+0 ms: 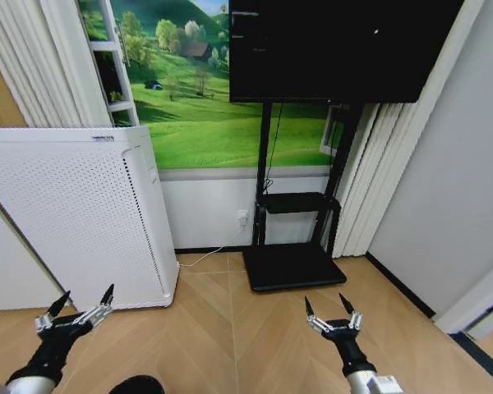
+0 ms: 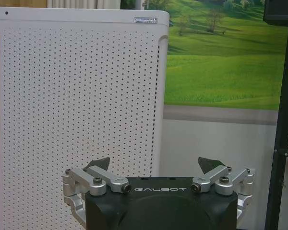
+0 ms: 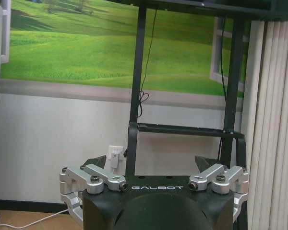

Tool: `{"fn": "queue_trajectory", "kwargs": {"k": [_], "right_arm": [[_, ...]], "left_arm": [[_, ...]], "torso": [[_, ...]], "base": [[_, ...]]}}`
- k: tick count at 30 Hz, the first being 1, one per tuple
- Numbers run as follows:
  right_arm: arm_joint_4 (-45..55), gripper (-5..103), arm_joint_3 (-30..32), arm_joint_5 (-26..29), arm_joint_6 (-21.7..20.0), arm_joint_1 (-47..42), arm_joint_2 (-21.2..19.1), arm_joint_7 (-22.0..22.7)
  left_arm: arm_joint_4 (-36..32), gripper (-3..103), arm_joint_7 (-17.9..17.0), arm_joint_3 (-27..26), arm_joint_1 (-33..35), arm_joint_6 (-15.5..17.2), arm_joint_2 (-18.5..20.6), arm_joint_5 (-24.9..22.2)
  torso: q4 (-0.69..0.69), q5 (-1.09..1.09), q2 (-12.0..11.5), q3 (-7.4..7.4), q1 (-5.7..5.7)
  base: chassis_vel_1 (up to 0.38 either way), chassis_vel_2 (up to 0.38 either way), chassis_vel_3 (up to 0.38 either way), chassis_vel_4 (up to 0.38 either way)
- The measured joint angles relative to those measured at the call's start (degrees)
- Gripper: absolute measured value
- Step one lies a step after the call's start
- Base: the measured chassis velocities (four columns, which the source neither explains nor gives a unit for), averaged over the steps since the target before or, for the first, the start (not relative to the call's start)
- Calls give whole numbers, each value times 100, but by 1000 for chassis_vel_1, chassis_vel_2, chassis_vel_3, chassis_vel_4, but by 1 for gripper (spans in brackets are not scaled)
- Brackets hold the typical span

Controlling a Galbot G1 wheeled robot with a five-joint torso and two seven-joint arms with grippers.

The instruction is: Pick up the trash bin and place the garbage on the floor into it.

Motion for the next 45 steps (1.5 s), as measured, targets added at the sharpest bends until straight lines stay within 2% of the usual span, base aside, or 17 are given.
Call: {"fn": "queue_trajectory", "kwargs": {"k": [6, 15, 45], "right_arm": [[298, 100, 247, 289, -347, -91, -120, 6], [520, 100, 412, 365, -742, -197, -153, -43], [530, 100, 423, 360, -779, -199, -137, -10]], "left_arm": [[0, 100, 22, 25, 6, 41, 13, 29], [0, 100, 40, 86, 4, 45, -27, 79], [0, 100, 39, 59, 12, 55, -28, 62]], "torso": [[0, 0, 163, 102, 60], [-1, 0, 363, 233, 129], [-1, 0, 1056, 654, 401]], "base": [[0, 0, 0, 0], [0, 0, 0, 0], [0, 0, 0, 0]]}}
